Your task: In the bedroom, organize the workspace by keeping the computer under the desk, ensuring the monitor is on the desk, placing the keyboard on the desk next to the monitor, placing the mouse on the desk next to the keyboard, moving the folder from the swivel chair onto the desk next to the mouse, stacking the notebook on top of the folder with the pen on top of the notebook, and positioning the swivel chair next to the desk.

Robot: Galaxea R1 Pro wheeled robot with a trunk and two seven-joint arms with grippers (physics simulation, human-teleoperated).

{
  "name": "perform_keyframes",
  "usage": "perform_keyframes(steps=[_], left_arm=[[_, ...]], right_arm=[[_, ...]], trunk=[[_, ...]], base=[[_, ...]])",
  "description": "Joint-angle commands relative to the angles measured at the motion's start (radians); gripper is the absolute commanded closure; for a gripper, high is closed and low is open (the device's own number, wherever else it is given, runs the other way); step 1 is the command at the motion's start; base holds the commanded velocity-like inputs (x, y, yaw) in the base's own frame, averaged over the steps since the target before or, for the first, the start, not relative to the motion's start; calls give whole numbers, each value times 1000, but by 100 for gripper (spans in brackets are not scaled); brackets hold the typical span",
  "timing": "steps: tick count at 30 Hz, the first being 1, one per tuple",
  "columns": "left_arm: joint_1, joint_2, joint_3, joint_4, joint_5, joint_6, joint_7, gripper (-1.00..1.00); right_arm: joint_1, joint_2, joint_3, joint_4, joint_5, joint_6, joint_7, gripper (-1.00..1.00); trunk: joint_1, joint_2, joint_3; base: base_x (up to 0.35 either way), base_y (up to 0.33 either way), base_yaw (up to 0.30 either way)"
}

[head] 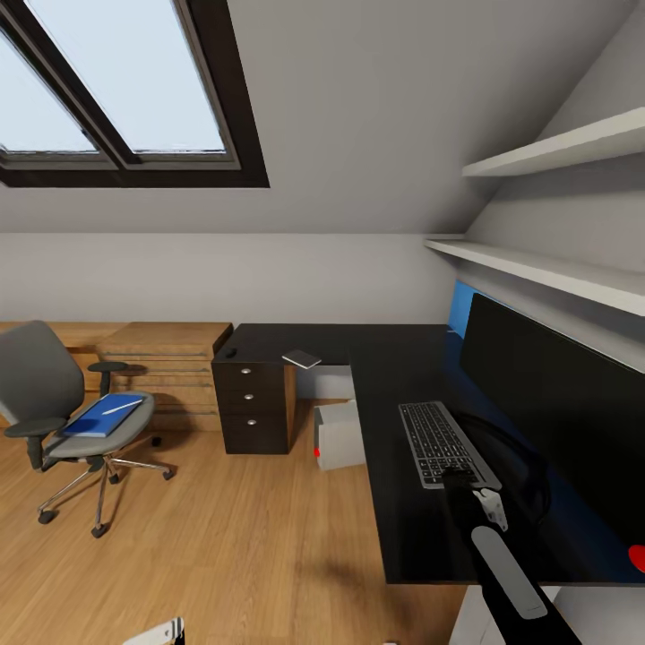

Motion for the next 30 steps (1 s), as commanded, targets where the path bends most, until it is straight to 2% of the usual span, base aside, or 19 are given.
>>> perform_keyframes(steps=[1, 6, 7, 21, 30], left_arm=[[0, 0, 1, -1, 8, -3, 0, -100], [0, -1, 1, 0, 8, -3, 2, -100], [0, -1, 0, 0, 7, -3, 2, -100], [0, -2, 0, 10, 7, -4, 3, -100], [0, 0, 2, 24, 6, -4, 3, -100]], right_arm=[[-1, -1, 5, -1, -9, -8, -5, 100], [-1, -1, 5, -1, -9, -8, -14, 100], [-1, -1, 5, -1, -9, -8, -14, -100], [-1, -1, 5, -2, -9, -9, -14, -100], [-1, -1, 5, -1, -8, -9, -14, -100]], trunk=[[0, -1, -1], [0, -1, -1], [0, -1, -1], [0, -1, -1], [0, -1, -1]], base=[[0, 0, 0], [0, 0, 0], [0, 0, 0], [0, -1, 0], [0, -140, 0]])
